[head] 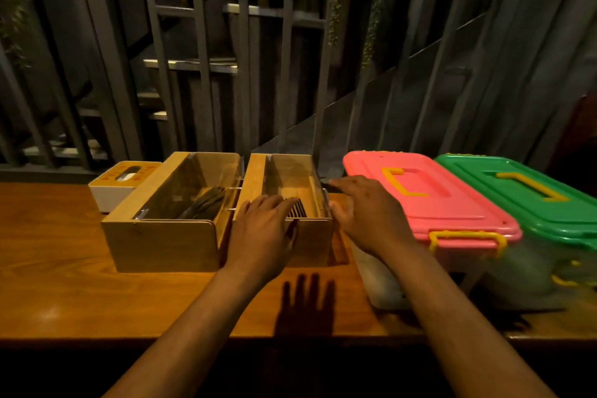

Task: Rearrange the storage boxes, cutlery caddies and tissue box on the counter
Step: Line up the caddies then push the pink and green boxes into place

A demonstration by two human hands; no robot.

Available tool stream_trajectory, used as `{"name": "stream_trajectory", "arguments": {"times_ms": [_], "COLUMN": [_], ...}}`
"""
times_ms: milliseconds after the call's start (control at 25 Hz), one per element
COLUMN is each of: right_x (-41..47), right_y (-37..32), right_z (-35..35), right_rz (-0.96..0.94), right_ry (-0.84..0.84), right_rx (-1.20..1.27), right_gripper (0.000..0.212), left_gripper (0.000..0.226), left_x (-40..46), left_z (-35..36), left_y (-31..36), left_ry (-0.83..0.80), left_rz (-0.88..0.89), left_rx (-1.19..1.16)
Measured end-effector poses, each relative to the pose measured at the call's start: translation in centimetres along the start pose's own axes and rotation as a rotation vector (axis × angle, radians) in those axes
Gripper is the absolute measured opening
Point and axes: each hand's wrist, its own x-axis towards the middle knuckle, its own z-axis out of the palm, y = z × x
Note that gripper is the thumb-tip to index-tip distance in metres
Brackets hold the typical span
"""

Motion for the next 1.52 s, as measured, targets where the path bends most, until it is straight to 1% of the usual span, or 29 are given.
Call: {"name": "stream_trajectory", "arguments": {"times_ms": [80,160,240,320,360,480,520,640,760,1160,1320,1520], "right_x": [-1.1,-2.5,-4.3,-6.0,-6.8,-8.6,-8.9,-8.7,-8.1,-3.0,-0.3,2.4], "right_y": [3.1,6.9,11.1,14.9,16.6,20.1,21.2,23.1,23.2,22.8,23.2,23.6], "right_z": [-2.5,-4.3,-5.7,-7.0,-7.7,-9.2,-9.4,-8.8,-8.1,-6.2,-5.4,-3.7], "right_rz": [0.035,0.078,0.107,0.128,0.129,0.079,0.051,-0.067,-0.103,-0.028,0.026,0.060], "right_ry": [0.058,0.087,0.070,0.017,-0.029,-0.141,-0.175,-0.250,-0.226,-0.312,-0.351,-0.350], "right_rx": [0.004,-0.003,-0.002,0.003,0.009,0.010,0.008,-0.057,-0.089,-0.226,-0.262,-0.256], "right_gripper": [0.038,0.039,0.038,0.040,0.046,0.079,0.086,0.098,0.100,0.101,0.099,0.099], "left_gripper": [0.047,0.045,0.046,0.048,0.049,0.052,0.051,0.048,0.050,0.062,0.058,0.055], "left_x": [0.6,1.0,1.2,1.3,1.3,0.9,0.9,0.9,1.1,5.8,8.5,11.4], "left_z": [-0.6,-0.7,-0.1,1.4,2.3,4.8,5.5,6.2,6.6,9.2,10.4,11.6], "left_y": [3.5,7.4,11.8,16.1,18.2,22.2,22.8,23.1,22.9,20.9,20.4,18.5], "left_ry": [0.014,0.055,0.080,0.059,0.032,-0.026,-0.026,-0.005,-0.011,-0.070,-0.092,-0.104], "left_rz": [0.024,0.083,0.138,0.150,0.138,0.110,0.097,0.064,0.032,0.000,-0.004,0.006], "left_rx": [-0.041,-0.058,-0.067,-0.079,-0.080,-0.003,0.019,0.046,0.062,0.094,0.072,0.062]}}
